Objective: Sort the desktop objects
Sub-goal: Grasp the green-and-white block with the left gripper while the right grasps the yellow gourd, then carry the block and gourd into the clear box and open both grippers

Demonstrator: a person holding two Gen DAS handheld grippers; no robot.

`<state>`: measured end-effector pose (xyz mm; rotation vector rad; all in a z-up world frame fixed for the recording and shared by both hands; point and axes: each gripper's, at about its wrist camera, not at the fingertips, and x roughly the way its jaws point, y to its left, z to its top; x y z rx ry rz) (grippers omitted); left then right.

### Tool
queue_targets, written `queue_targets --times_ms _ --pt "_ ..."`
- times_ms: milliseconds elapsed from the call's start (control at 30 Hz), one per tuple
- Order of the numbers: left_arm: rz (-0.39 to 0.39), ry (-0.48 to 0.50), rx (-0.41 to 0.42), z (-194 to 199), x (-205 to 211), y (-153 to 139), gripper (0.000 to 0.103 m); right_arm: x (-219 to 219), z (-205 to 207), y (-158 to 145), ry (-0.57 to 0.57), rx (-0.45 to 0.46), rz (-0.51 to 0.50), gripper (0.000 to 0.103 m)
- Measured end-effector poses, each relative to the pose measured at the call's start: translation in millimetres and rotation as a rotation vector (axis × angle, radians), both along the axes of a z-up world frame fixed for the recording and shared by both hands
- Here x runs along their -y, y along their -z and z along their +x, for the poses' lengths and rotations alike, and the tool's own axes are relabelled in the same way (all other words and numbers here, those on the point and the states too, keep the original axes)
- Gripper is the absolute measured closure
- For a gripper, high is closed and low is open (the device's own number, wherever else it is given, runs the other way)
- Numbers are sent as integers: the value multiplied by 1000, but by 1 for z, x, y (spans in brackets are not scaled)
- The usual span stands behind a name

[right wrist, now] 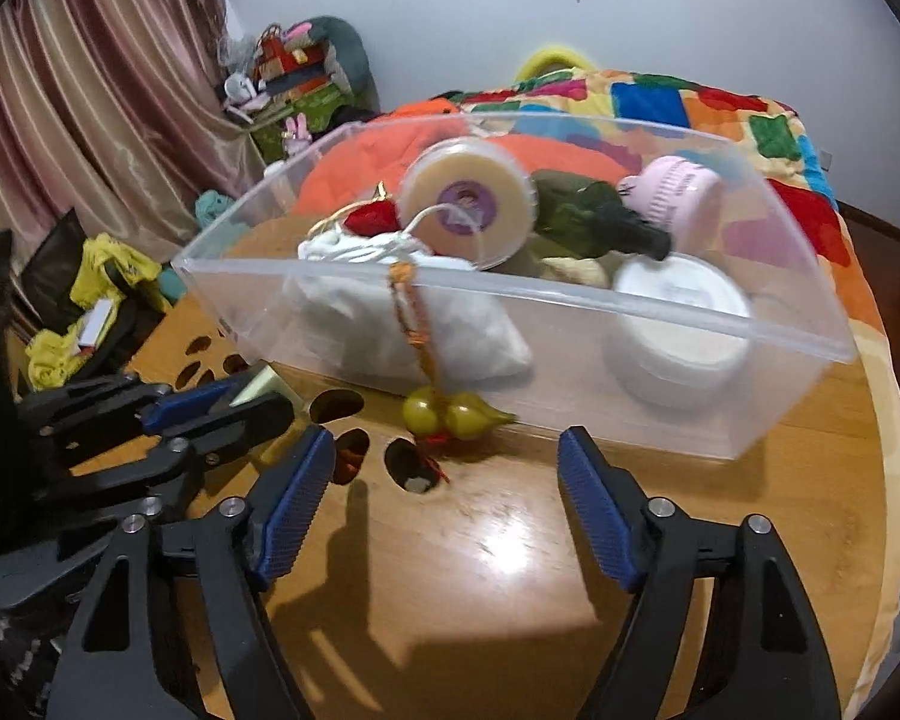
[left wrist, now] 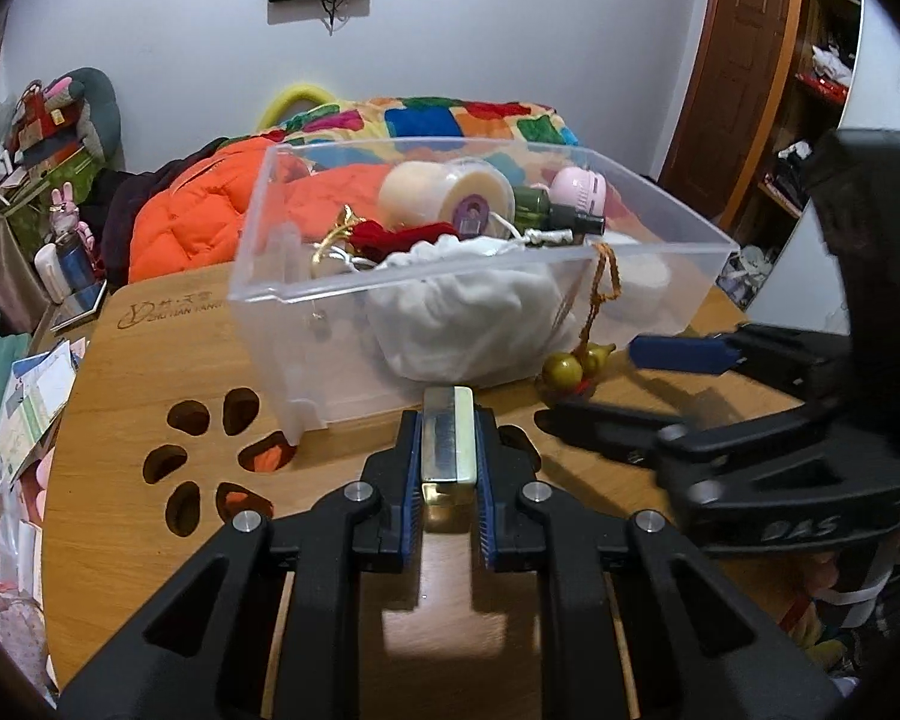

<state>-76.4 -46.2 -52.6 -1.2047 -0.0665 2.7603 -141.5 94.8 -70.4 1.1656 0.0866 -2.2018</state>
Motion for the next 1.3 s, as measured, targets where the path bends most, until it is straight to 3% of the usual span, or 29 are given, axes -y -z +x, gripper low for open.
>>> queue_targets --times_ms 167,367,500,1300 --pt "30 0 -14 3 8 -2 88 10 -4 7 16 0 38 39" --pt "52 -1 -19 8 11 -1 88 12 -4 6 49 -15 50 66" --pt "52 1 -24 12 12 -2 88 14 -5 7 60 -27 51 74" --pt "59 -1 -80 12 13 -29 88 8 32 -44 41 -234 26 74"
